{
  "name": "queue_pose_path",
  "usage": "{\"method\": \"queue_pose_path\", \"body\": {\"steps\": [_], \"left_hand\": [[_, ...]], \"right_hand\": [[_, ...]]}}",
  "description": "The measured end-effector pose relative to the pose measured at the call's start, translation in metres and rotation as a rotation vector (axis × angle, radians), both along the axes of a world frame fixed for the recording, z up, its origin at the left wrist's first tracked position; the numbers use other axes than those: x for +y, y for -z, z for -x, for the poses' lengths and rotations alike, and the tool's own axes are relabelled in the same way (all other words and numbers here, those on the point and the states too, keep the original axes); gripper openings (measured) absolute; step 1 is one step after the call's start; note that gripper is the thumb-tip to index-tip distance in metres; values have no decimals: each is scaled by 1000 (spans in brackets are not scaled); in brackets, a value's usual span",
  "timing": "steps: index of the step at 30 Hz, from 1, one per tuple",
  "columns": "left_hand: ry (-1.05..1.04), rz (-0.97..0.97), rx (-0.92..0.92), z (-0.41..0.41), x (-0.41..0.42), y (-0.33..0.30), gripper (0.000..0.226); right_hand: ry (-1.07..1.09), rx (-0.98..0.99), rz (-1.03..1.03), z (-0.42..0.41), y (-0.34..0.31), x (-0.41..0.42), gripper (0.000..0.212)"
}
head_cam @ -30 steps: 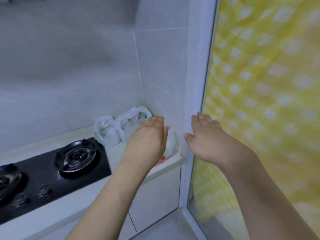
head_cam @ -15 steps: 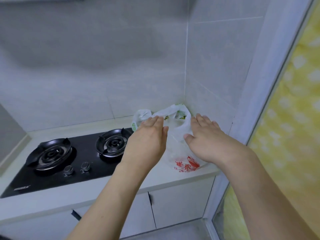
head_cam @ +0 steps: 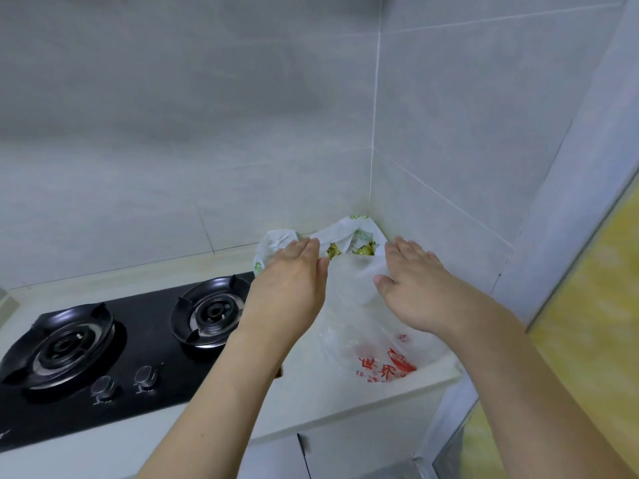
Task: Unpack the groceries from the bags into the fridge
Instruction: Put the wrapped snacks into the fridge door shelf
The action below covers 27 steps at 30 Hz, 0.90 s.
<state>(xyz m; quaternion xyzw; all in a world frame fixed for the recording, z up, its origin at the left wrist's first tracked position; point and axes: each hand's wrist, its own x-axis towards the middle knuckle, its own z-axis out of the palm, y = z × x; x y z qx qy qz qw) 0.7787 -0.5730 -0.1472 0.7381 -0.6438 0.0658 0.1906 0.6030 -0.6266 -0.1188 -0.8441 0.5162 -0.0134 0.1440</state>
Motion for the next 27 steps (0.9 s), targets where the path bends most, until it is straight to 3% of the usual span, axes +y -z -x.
{"method": "queue_pose_path", "body": {"steps": [5, 10, 16, 27], "left_hand": [[-1, -21, 33, -3, -55, 10, 34], [-52, -60, 78, -10, -94, 18, 46], [-98, -90, 93, -41, -146, 27, 39], [31, -233, 230, -96, -256, 64, 33]], "right_hand": [[11, 17, -9, -3, 14, -62, 59], [-49, 6, -70, -14, 26, -124, 58], [-73, -18, -99, -40, 47, -188, 58], [64, -31, -210, -78, 94, -286, 42]]}}
